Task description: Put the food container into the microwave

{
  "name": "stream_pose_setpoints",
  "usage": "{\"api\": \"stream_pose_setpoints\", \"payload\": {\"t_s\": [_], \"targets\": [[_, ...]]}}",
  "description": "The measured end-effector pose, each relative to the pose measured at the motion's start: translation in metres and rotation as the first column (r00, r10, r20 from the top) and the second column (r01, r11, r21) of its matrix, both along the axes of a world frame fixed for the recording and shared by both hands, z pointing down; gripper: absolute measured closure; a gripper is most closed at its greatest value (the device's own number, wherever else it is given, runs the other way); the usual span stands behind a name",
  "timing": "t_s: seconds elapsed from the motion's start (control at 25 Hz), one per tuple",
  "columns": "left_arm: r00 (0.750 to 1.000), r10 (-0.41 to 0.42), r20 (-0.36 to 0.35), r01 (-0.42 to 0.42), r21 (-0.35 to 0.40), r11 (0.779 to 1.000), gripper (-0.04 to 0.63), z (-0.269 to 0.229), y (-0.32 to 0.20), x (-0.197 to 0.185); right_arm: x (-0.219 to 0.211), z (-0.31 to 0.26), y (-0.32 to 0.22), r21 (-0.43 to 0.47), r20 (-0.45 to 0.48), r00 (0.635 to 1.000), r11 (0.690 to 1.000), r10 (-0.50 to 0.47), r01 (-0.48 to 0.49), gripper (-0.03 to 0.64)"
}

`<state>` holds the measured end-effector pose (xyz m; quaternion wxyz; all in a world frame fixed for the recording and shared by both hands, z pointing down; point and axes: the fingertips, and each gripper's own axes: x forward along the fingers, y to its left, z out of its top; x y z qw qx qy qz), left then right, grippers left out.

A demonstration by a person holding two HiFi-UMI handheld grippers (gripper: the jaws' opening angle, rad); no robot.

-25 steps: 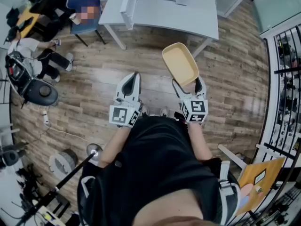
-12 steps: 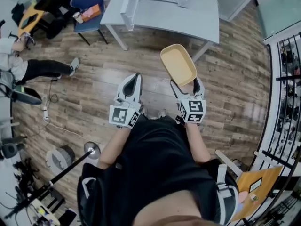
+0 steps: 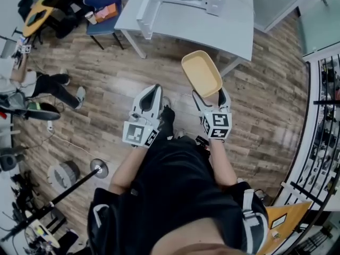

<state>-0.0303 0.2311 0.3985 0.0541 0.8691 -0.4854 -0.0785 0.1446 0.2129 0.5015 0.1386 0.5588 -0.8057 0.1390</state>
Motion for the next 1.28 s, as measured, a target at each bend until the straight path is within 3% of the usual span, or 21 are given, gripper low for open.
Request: {"api": "stream_pose_setpoints", "payload": {"t_s": [0.48,0.76,1.04,1.28], "targets": [[0.996,0.063,-0.066,-0.062,0.012,0.998,0.574,0.003,-0.213,-0.022,-0.031,0.028,-0.211,-0.032,-0.042,0.999,0.999,0.033,-0.034,0.156],[0.994,0.089,-0.062,-0.088,0.027,0.996,0.574,-0.002,-0.301,-0.025,-0.041,0.059,-0.329,-0.056,-0.080,0.996,0.997,0.045,-0.049,0.156],[0.998,0.027,-0.058,-0.025,0.022,0.999,0.574,0.013,-0.384,-0.027,-0.036,0.097,-0.450,-0.064,-0.099,0.993,0.996,0.063,-0.070,0.156],[0.998,-0.026,-0.054,0.026,-0.007,1.000,0.574,0.031,-0.460,-0.013,-0.040,0.139,-0.553,-0.112,-0.122,0.993,0.994,0.002,-0.016,0.156]]}}
